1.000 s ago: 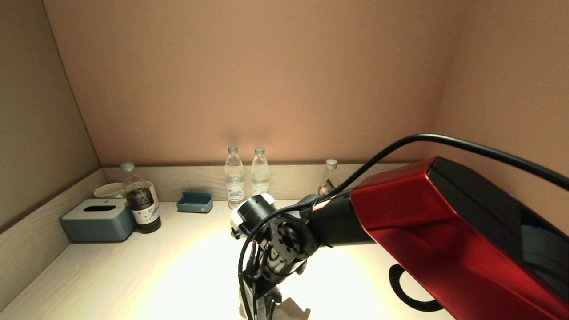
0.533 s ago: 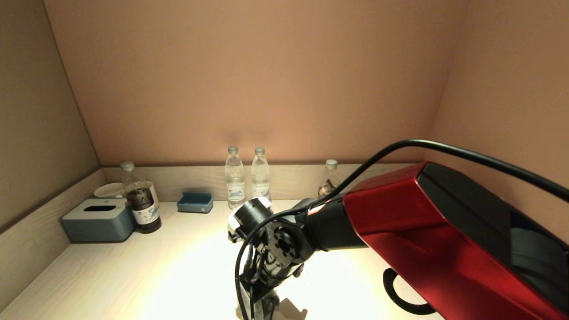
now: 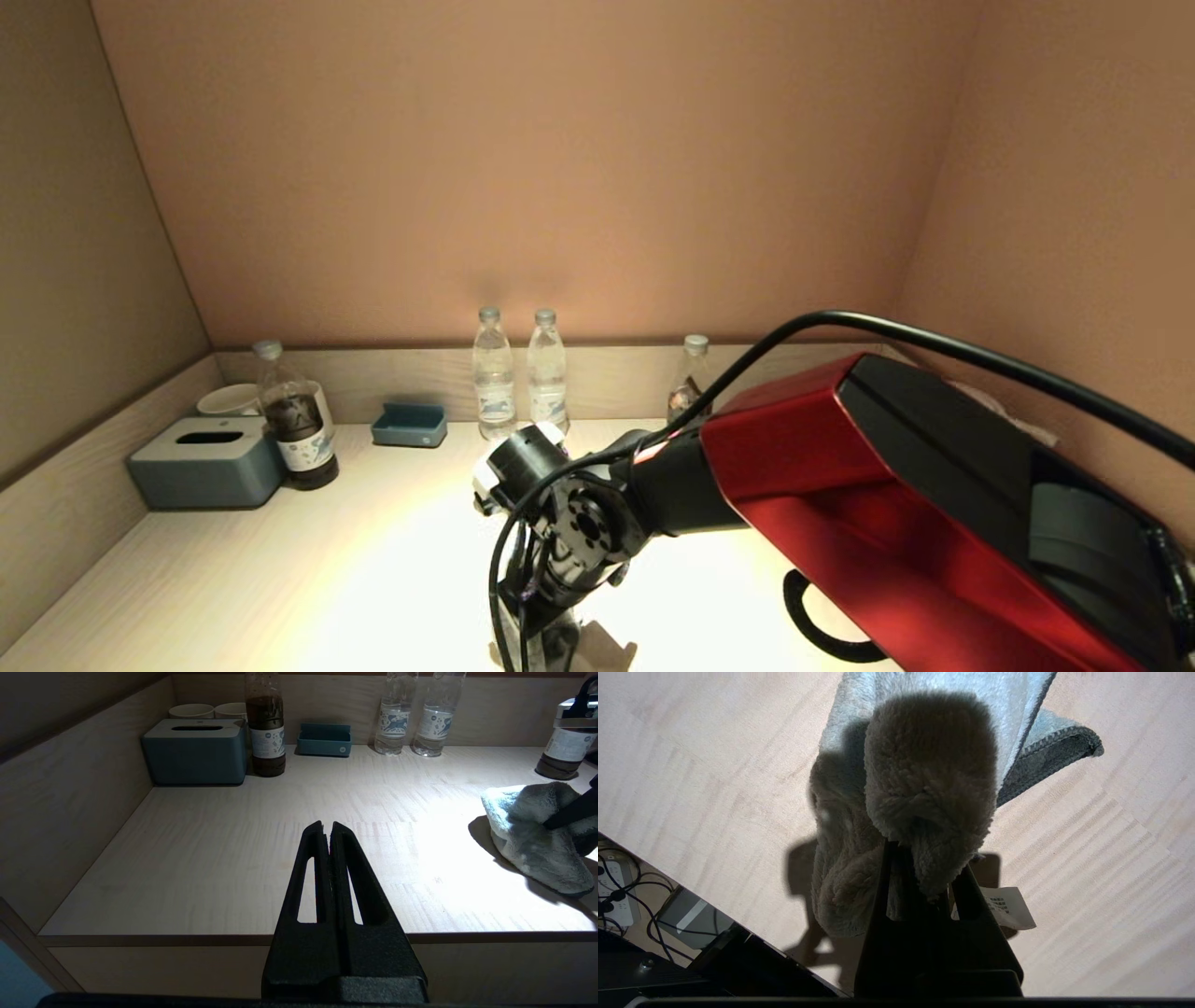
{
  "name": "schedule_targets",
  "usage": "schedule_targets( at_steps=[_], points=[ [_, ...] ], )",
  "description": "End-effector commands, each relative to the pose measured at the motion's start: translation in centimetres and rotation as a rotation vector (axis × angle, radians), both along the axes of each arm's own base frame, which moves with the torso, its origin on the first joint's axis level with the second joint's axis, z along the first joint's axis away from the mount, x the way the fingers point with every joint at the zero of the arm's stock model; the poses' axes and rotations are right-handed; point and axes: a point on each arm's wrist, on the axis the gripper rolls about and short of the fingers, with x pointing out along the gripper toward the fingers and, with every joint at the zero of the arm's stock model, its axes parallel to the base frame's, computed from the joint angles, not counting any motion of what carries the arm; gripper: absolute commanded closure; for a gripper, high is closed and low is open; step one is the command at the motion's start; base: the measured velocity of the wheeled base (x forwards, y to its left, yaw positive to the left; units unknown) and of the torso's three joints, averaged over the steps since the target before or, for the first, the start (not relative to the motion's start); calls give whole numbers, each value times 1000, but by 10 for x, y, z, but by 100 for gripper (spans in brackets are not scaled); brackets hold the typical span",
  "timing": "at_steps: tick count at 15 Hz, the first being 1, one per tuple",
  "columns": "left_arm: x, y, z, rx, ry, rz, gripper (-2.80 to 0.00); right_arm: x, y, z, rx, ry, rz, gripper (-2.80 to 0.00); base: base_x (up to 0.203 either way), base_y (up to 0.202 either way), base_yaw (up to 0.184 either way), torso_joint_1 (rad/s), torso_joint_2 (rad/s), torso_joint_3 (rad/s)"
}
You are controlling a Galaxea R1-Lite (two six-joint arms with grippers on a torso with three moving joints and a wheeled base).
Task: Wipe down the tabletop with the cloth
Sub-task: Sweep the stains on the table
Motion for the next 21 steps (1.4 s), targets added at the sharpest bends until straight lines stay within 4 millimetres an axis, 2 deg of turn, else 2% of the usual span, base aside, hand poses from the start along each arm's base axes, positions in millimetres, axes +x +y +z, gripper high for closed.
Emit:
schedule_targets(
  at_steps=[1, 3, 7, 9, 12, 16, 20, 21],
  points=[
    [0, 0, 0, 0, 1, 0, 0, 1, 8, -5, 17, -17, 13, 0, 0, 0, 0, 0, 0, 0],
    [0, 0, 0, 0, 1, 0, 0, -1, 19, -3, 35, -32, 32, 0, 0, 0, 0, 0, 0, 0],
    [0, 0, 0, 0, 1, 0, 0, -6, 32, -19, 15, -16, 58, 0, 0, 0, 0, 0, 0, 0],
    [0, 0, 0, 0, 1, 0, 0, -3, 33, -35, -6, 8, 46, 0, 0, 0, 0, 0, 0, 0],
    [0, 0, 0, 0, 1, 0, 0, 10, 19, -38, -16, 22, -3, 0, 0, 0, 0, 0, 0, 0],
    [0, 0, 0, 0, 1, 0, 0, 16, 0, -28, -8, 31, -65, 0, 0, 0, 0, 0, 0, 0],
    [0, 0, 0, 0, 1, 0, 0, 18, -51, -10, -25, 48, -154, 0, 0, 0, 0, 0, 0, 0],
    [0, 0, 0, 0, 1, 0, 0, 20, -57, -9, -26, 48, -165, 0, 0, 0, 0, 0, 0, 0]
  ],
)
